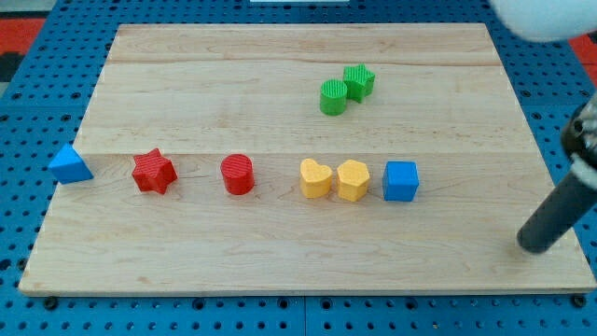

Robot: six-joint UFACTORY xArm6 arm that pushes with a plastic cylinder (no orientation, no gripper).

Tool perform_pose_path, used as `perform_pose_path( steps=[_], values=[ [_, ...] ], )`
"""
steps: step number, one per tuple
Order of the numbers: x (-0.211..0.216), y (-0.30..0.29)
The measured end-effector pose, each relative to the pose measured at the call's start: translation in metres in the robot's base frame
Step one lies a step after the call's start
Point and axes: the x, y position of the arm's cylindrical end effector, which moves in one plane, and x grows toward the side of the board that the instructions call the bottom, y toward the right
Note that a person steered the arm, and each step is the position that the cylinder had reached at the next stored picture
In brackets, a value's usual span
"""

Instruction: Move your arm towards the green star

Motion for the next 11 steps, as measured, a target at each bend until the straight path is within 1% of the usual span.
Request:
perform_pose_path(
  steps=[1, 2, 4, 5, 6, 7, 8, 9, 10, 11],
  values=[
    [-0.062, 0.000],
    [-0.139, -0.007],
    [-0.321, -0.028],
    [-0.364, -0.113],
    [-0.362, -0.216],
    [-0.305, -0.236],
    [-0.253, -0.232],
    [-0.249, -0.216],
    [-0.241, -0.181],
    [-0.217, -0.117]
  ],
)
